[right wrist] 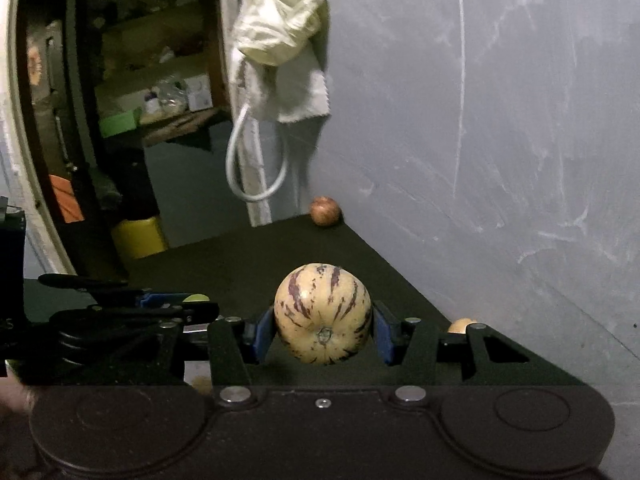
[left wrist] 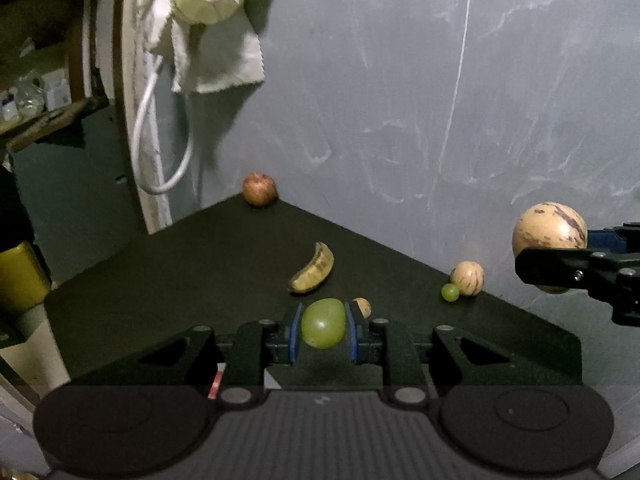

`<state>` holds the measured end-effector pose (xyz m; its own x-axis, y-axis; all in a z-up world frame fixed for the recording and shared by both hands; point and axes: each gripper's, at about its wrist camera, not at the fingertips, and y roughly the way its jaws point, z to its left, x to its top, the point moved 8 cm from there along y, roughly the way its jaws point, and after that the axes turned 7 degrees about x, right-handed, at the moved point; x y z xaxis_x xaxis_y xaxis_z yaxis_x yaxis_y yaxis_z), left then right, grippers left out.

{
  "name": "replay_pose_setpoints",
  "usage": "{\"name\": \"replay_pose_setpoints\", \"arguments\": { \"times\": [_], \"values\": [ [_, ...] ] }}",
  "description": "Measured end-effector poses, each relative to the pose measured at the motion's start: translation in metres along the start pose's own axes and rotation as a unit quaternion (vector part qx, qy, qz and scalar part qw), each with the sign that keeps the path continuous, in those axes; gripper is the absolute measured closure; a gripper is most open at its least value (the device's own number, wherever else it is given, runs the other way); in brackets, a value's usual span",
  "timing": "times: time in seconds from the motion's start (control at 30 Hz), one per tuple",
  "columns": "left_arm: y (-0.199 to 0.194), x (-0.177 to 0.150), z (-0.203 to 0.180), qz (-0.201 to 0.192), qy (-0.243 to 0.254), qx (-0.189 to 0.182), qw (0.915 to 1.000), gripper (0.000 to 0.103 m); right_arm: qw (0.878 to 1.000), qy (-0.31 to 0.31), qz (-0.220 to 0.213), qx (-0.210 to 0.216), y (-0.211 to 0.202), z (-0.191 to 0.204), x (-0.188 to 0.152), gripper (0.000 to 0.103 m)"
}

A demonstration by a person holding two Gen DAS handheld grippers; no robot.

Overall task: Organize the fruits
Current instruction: 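Carry the green grape and striped melon over the silver tray with both grippers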

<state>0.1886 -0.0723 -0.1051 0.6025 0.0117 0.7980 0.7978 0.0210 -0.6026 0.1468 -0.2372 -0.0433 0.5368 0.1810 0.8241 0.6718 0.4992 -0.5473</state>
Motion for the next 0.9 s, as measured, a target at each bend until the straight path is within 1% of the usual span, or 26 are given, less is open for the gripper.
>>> {"name": "replay_pose_setpoints", "arguments": {
  "times": [0.17, 0.4, 0.67, 0.9],
  "values": [
    [-0.029, -0.002, 0.010, -0.016, -0.007, 0.012, 0.9998, 0.079, 0.999, -0.014, -0.018, 0.023, -0.023, 0.023, 0.007, 0.052],
    [-0.065, -0.022, 0.027, -0.021, -0.018, 0.036, 0.9990, 0.079, 0.997, -0.028, -0.031, 0.063, -0.042, 0.054, 0.008, 0.052],
    [-0.088, -0.057, 0.054, -0.002, -0.039, 0.067, 0.9970, 0.079, 0.994, -0.040, -0.022, 0.102, -0.046, 0.084, -0.002, 0.052],
    [-0.084, -0.087, 0.073, 0.025, -0.053, 0.084, 0.9948, 0.079, 0.991, -0.055, -0.003, 0.124, -0.032, 0.098, -0.008, 0.052]
  ]
}}
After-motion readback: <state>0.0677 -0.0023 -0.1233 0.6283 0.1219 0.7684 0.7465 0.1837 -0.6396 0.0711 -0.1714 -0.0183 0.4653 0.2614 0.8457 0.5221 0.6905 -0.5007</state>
